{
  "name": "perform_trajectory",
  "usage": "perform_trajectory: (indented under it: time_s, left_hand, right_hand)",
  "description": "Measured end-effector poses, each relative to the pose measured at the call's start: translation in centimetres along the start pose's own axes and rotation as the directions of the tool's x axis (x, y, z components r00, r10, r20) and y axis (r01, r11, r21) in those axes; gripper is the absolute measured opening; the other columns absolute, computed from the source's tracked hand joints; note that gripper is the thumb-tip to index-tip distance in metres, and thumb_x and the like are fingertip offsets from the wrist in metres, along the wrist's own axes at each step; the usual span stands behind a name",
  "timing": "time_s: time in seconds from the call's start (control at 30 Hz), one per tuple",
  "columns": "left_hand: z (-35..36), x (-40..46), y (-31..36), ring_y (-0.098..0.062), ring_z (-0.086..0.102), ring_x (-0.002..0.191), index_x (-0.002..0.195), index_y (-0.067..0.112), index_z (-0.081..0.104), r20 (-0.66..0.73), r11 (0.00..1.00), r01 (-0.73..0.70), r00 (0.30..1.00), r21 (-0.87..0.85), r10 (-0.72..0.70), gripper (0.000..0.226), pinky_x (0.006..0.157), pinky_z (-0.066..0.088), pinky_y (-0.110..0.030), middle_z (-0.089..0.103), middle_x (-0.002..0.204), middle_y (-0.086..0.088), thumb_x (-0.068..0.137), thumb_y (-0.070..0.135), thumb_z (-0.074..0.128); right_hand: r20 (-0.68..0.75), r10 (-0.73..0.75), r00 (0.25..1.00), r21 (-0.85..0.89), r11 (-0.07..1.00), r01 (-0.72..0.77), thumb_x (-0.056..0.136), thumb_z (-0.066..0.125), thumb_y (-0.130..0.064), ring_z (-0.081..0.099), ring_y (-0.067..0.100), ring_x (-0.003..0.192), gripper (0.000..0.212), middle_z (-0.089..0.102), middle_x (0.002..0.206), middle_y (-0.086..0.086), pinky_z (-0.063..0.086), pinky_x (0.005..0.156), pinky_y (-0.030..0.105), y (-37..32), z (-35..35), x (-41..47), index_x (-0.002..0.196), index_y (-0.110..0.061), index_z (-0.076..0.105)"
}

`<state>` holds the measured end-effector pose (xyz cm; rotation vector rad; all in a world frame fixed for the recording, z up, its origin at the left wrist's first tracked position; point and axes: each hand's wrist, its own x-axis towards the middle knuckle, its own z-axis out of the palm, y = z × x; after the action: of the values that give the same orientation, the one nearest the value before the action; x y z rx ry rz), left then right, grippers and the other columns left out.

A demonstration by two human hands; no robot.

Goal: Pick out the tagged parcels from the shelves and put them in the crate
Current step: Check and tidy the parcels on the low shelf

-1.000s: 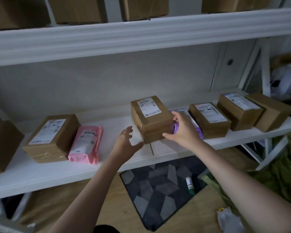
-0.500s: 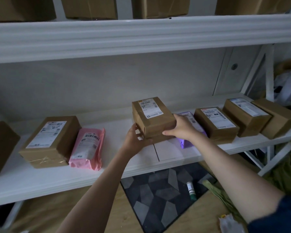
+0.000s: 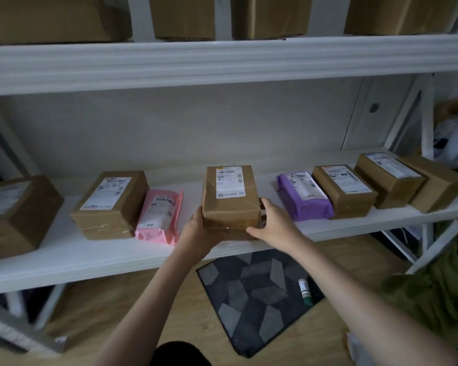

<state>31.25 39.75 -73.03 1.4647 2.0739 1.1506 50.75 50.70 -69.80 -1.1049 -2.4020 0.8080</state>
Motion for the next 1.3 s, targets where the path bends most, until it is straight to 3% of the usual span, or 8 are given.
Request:
perform_trajectory:
  time_s: [0.17, 0.23, 0.4, 0.57, 0.8, 1.0, 1.2, 1.3]
  left_hand:
    - [-0.4, -3.7, 1.1, -0.01, 0.064, 0.107, 0.144, 0.039, 0.038, -0.096, 0.993, -0.117, 0.989, -0.018, 0.115, 0.08, 0.085, 0.059, -0.034, 0.064, 0.125, 0.01, 0.073, 0.062, 0.064]
    - [0.1, -4.4, 1.1, -0.005, 0.064, 0.11, 0.142, 0.05, 0.032, -0.153, 0.984, -0.177, 0.973, -0.021, 0.172, 0.071, 0.085, 0.059, -0.026, 0.062, 0.127, 0.015, 0.083, 0.046, 0.072]
    - [1.5, -6.3, -0.3, -0.014, 0.051, 0.132, 0.158, 0.032, 0.016, -0.215, 0.985, -0.162, 0.961, 0.063, 0.172, 0.1, 0.102, 0.054, -0.041, 0.046, 0.15, 0.003, 0.082, 0.031, 0.081]
    - [1.8, -8.5, 0.2, -0.014, 0.045, 0.138, 0.156, 0.019, 0.023, -0.284, 0.97, -0.236, 0.927, 0.061, 0.243, 0.095, 0.106, 0.05, -0.043, 0.044, 0.152, -0.001, 0.08, 0.039, 0.076]
    - [0.9, -9.2, 0.6, -0.01, 0.037, 0.143, 0.157, 0.016, 0.022, -0.341, 0.954, -0.281, 0.891, 0.103, 0.299, 0.099, 0.105, 0.051, -0.044, 0.034, 0.156, 0.008, 0.079, 0.02, 0.084]
    - [0.8, -7.8, 0.9, -0.005, 0.048, 0.131, 0.156, 0.026, 0.026, -0.28, 0.99, -0.138, 0.952, -0.024, 0.126, 0.098, 0.103, 0.052, -0.031, 0.046, 0.148, 0.011, 0.078, 0.017, 0.085]
    - [0.7, -4.0, 0.4, -0.007, 0.057, 0.115, 0.149, 0.022, 0.038, -0.253, 0.995, 0.001, 0.967, -0.1, -0.027, 0.086, 0.086, 0.052, -0.017, 0.058, 0.129, 0.014, 0.077, 0.024, 0.086]
    - [0.3, -2.2, -0.3, -0.012, 0.057, 0.118, 0.149, 0.026, 0.038, -0.263, 0.993, 0.048, 0.962, -0.109, -0.076, 0.087, 0.095, 0.055, -0.032, 0.06, 0.133, 0.007, 0.077, 0.022, 0.085]
  right_hand:
    - [-0.078, -0.052, 0.996, -0.018, 0.999, 0.051, 0.083, 0.08, -0.038, 0.057, 0.013, 0.125, 0.077, 0.055, 0.137, -0.006, 0.052, 0.103, 0.031, 0.1, 2.6, -2.7, 0.145, -0.028, 0.035]
    - [-0.13, -0.091, 0.987, -0.045, 0.995, 0.086, 0.085, 0.079, -0.037, 0.057, 0.014, 0.126, 0.081, 0.052, 0.141, -0.003, 0.05, 0.102, 0.025, 0.3, 2.8, -3.5, 0.15, -0.023, 0.031]
    - [-0.26, -0.148, 0.954, -0.05, 0.989, 0.14, 0.085, 0.081, -0.029, 0.056, 0.012, 0.128, 0.091, 0.045, 0.15, 0.002, 0.04, 0.092, 0.008, 0.5, 3.2, -5.7, 0.154, -0.018, 0.022]
    - [-0.274, -0.213, 0.938, -0.018, 0.976, 0.217, 0.083, 0.083, -0.026, 0.053, 0.01, 0.131, 0.094, 0.042, 0.152, 0.003, 0.035, 0.088, -0.003, 0.8, 4.0, -7.1, 0.152, -0.02, 0.02]
    - [-0.272, -0.269, 0.924, 0.0, 0.96, 0.28, 0.083, 0.083, -0.024, 0.045, -0.005, 0.12, 0.086, 0.049, 0.147, 0.005, 0.036, 0.08, -0.008, -0.1, 3.3, -7.0, 0.148, -0.014, 0.029]
    - [-0.171, -0.169, 0.971, 0.089, 0.979, 0.186, 0.084, 0.082, -0.024, 0.057, 0.012, 0.125, 0.084, 0.049, 0.144, 0.001, 0.04, 0.08, 0.0, -0.2, 2.9, -5.3, 0.146, -0.019, 0.027]
    - [-0.01, -0.097, 0.995, 0.077, 0.992, 0.098, 0.081, 0.084, -0.025, 0.057, 0.012, 0.105, 0.074, 0.055, 0.127, 0.001, 0.042, 0.072, 0.011, -0.4, 1.6, -0.2, 0.134, -0.015, 0.034]
    - [0.046, -0.084, 0.995, 0.09, 0.993, 0.079, 0.082, 0.083, -0.025, 0.057, 0.012, 0.104, 0.072, 0.057, 0.127, 0.002, 0.045, 0.075, 0.016, -0.7, 1.7, 2.4, 0.134, -0.014, 0.035]
